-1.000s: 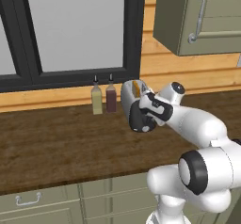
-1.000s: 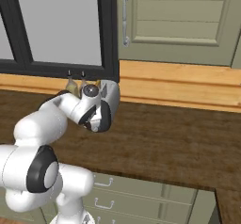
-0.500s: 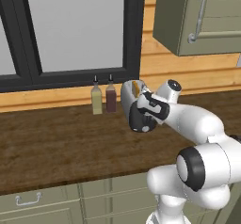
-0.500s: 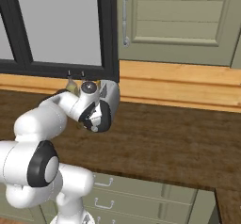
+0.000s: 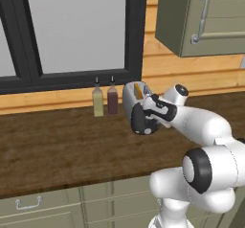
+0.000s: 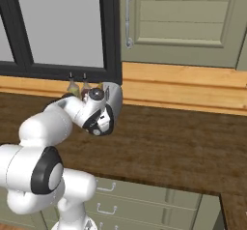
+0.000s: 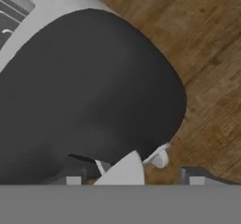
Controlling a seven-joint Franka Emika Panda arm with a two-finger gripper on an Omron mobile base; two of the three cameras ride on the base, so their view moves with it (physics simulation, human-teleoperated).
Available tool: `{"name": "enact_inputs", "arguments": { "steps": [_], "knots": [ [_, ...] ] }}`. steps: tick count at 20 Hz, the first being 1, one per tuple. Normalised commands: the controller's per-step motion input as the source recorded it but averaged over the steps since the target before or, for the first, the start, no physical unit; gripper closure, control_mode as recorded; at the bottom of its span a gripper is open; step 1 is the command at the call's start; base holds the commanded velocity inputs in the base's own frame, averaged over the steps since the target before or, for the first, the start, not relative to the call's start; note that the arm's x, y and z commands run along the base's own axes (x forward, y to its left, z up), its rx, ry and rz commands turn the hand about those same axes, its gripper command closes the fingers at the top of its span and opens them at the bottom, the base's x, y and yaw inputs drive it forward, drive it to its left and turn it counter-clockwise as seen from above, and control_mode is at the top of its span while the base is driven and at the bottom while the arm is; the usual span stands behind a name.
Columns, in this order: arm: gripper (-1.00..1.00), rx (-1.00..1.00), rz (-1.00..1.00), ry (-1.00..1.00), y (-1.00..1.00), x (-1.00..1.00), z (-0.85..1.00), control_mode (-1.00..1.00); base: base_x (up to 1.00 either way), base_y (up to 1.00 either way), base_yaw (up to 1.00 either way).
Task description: Start the toaster. Once the lever pops up, take the bread to the plate on the dining counter.
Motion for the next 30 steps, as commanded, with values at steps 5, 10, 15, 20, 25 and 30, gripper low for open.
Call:
{"name": "enact_inputs", "arguments": {
  "steps": [5,10,15,20,25,30],
  "knots": [
    [-1.00,-0.21,0.38,0.02,-0.19,-0.09,-1.00,-1.00,0.00,0.00,0.00],
    [-1.00,-0.30,0.42,0.01,-0.03,-0.09,-1.00,-1.00,0.00,0.00,0.00],
    [-1.00,-0.32,0.42,0.00,0.00,-0.25,-1.00,-1.00,0.00,0.00,0.00],
    [-1.00,-0.30,0.40,-0.01,0.00,-0.34,-0.91,-1.00,0.00,0.00,0.00],
    [-1.00,-0.15,0.31,-0.17,-0.05,-0.81,-0.05,-1.00,0.00,0.00,0.00],
    [-1.00,0.00,0.06,-0.30,-0.06,-0.93,0.13,-1.00,0.00,0.00,0.00]
  ]
}}
